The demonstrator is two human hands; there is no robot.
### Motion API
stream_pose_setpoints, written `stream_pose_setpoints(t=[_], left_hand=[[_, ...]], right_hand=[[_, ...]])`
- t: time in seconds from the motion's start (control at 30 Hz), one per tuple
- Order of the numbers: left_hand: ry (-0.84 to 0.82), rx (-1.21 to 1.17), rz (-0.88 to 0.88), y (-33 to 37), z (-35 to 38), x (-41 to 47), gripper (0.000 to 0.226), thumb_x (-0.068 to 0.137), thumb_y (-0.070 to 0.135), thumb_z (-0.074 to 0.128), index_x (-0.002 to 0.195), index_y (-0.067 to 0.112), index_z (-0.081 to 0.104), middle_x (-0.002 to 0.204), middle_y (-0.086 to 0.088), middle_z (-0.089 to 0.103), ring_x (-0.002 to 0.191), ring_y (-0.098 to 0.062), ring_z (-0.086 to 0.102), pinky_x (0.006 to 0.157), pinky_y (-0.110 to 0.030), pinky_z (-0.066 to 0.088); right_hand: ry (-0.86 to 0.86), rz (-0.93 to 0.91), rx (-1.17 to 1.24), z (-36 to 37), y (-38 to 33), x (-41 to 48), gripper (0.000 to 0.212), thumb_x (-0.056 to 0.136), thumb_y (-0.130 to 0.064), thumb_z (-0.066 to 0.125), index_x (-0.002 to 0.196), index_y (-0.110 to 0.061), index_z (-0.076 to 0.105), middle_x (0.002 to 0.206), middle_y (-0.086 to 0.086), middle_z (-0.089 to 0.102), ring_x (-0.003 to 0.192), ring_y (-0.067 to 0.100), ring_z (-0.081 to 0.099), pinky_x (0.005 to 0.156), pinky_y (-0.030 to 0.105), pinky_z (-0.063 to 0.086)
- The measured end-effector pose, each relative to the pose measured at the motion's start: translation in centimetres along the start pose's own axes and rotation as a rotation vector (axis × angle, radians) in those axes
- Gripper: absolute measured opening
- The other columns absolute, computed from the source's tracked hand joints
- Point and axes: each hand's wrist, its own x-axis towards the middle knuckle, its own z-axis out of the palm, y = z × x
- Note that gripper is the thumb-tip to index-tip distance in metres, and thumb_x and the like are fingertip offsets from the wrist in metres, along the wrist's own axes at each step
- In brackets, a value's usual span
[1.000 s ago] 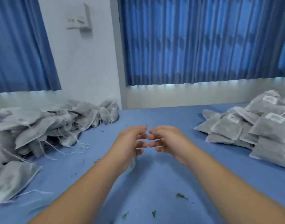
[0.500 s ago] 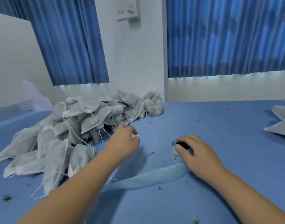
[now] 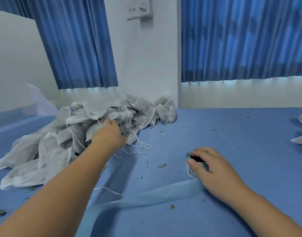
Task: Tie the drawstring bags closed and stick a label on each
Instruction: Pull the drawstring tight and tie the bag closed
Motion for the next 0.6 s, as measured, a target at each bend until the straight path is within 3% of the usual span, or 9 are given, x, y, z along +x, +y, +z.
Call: stream_pose_setpoints(t=[0.2,0.23,0.3,0.33,0.37,0.43,0.5,0.6], left_hand=[[0.064,-0.355,0.104,1.7,-0.7,-0.6,0.057,0.094,0.026,0.051,0.147,0.011,0.033,0.149,-0.009,0.031,0.121,-0.031,0.048,0.085,-0.032,0.037],[0.085,-0.438,0.14,2.4,-0.9,-1.0,0.05,0.093,0.024,0.051,0.141,0.013,0.041,0.142,-0.007,0.037,0.116,-0.029,0.048,0.084,-0.031,0.035],[0.129,-0.594,0.195,4.1,-1.7,-2.0,0.017,0.091,0.017,0.051,0.108,0.023,0.053,0.114,0.003,0.043,0.102,-0.022,0.043,0.078,-0.025,0.028],[0.146,-0.658,0.225,5.2,-2.1,-2.6,0.018,0.091,0.014,0.05,0.092,0.031,0.046,0.106,0.007,0.041,0.097,-0.021,0.042,0.076,-0.024,0.026],[0.161,-0.736,0.255,6.3,-2.4,-3.2,0.024,0.091,0.011,0.05,0.09,0.034,0.041,0.108,0.007,0.041,0.094,-0.021,0.044,0.074,-0.024,0.027],[0.139,-0.946,0.272,8.4,-3.1,-4.6,0.029,0.091,0.009,0.049,0.112,0.03,0.051,0.121,0.001,0.049,0.083,-0.019,0.051,0.068,-0.024,0.036],[0.093,-1.16,0.249,10.7,-3.6,-6.3,0.049,0.093,0.01,0.048,0.138,0.027,0.051,0.121,-0.003,0.06,0.07,-0.008,0.056,0.057,-0.013,0.043],[0.012,-1.426,0.265,14.0,-3.6,-9.1,0.045,0.093,0.006,0.048,0.131,0.028,0.059,0.088,0.001,0.069,0.06,-0.001,0.058,0.058,-0.01,0.045]], right_hand=[[-0.021,0.028,0.002,-0.1,-0.3,0.0,0.03,0.089,-0.049,0.049,0.108,-0.032,0.064,0.112,-0.028,0.047,0.108,-0.01,0.047,0.082,0.006,0.033],[-0.018,0.029,0.003,-0.1,-0.3,0.0,0.031,0.089,-0.048,0.049,0.11,-0.03,0.064,0.112,-0.027,0.047,0.107,-0.009,0.048,0.083,0.005,0.032],[0.006,0.035,0.025,-0.3,-0.5,-0.1,0.031,0.091,-0.046,0.051,0.114,-0.029,0.062,0.112,-0.028,0.046,0.106,-0.014,0.047,0.082,0.001,0.031],[0.026,0.04,0.045,-0.5,-0.6,-0.1,0.03,0.092,-0.044,0.052,0.116,-0.029,0.061,0.112,-0.03,0.045,0.104,-0.021,0.044,0.08,-0.001,0.03],[0.05,0.048,0.072,-0.8,-0.7,0.0,0.029,0.092,-0.042,0.053,0.118,-0.03,0.06,0.111,-0.031,0.044,0.101,-0.026,0.04,0.079,-0.003,0.03],[0.131,0.084,0.163,-1.6,-0.9,0.1,0.024,0.093,-0.039,0.055,0.116,-0.033,0.059,0.11,-0.033,0.046,0.097,-0.028,0.041,0.077,0.0,0.034],[0.304,0.123,0.309,-3.0,-1.2,0.2,0.015,0.093,-0.031,0.057,0.107,-0.034,0.061,0.106,-0.028,0.055,0.093,-0.018,0.052,0.073,0.003,0.039],[0.626,0.16,0.488,-5.3,-1.3,0.5,0.019,0.094,-0.02,0.057,0.092,-0.038,0.06,0.091,-0.013,0.064,0.08,-0.002,0.06,0.064,0.006,0.042]])
